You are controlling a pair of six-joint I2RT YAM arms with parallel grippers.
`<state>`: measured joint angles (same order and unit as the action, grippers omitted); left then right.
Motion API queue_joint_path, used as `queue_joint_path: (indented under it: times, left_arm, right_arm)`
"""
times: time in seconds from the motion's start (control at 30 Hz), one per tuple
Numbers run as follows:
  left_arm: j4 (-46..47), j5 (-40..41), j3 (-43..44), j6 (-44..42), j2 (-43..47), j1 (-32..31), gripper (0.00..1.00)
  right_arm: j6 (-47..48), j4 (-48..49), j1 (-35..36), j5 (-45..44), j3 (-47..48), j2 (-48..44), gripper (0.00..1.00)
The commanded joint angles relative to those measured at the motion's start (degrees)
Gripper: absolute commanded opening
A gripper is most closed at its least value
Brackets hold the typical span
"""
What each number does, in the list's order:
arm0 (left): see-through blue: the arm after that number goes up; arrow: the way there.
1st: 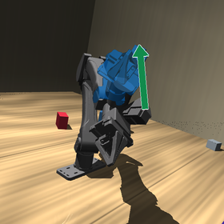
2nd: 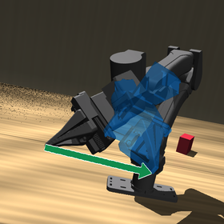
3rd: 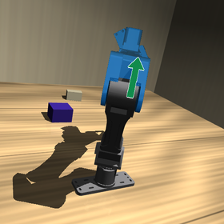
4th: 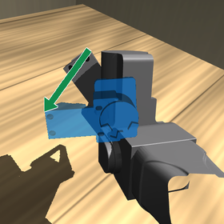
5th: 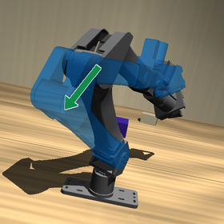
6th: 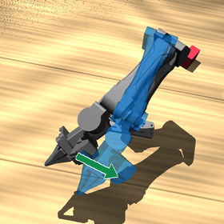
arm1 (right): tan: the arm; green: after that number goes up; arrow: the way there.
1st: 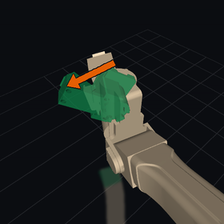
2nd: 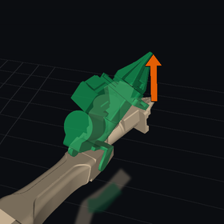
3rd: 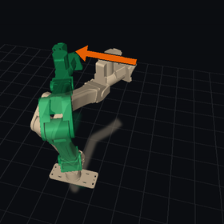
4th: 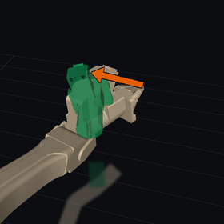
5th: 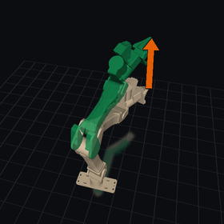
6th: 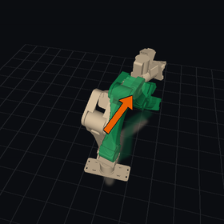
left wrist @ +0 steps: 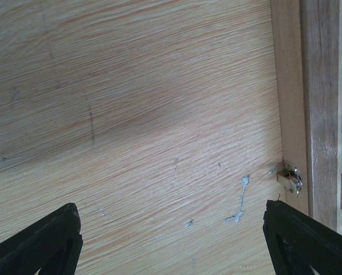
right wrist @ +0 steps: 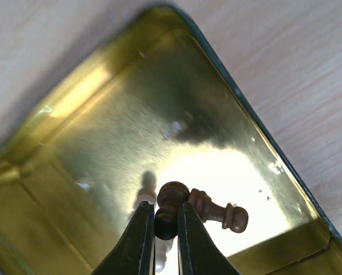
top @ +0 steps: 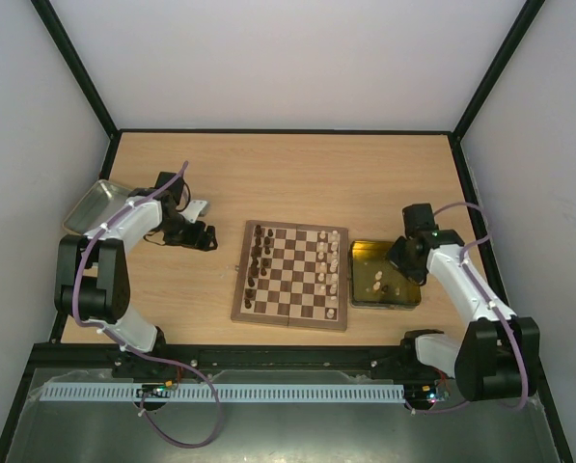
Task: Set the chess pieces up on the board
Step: Pick up the chess piece from the storage box.
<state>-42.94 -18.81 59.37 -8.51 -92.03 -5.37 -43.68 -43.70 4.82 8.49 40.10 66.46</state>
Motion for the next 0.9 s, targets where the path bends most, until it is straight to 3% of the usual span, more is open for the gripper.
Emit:
queue_joint_path:
  times: [0.0,0.43,0.5,0.63,0.7,0.77,0.87]
  left_arm:
    - [-0.66,0.19,-0.42,0.31,0.80,-0.22,0.87]
    - [-0.66,-0.44,-0.41,0.22,0.79,-0.26,0.87]
    - [-0.71,-0.28,-0.39,0.22,1.05,-0.26,0.87]
    - [-0.77,-0.70,-0.30,0.21,0.77,-0.26,0.87]
    - [-0.99,-0.33,-0.20,0.25,0.90,-0.26,0.87]
    - [-0.57,-0.24,-0.51,0.33,1.65,-0.26,0.87]
    - [-0.69,-0.31,-0.39,0.28,1.33,-0.26,0.87]
  right_arm:
    - [1.88,-5.37,-0.27,-3.52,6.71,-0.68,0.02]
    - [4.75,-11.40,3.07,-3.66,9.75,-0.50,0.02]
    - [3.08,-10.77,6.59,-3.32,12.32,-1.19,0.02]
    - [5.22,-10.43,8.00,-6.15,8.74,2.19,0.02]
    - [3.64,-9.58,8.67,-4.52,8.46,0.38,0.02]
    - [2.93,-8.64,9.92,-8.95,8.44,-1.52,0.02]
    - [4.49,-9.84,10.89,-5.75,9.89,1.41,0.02]
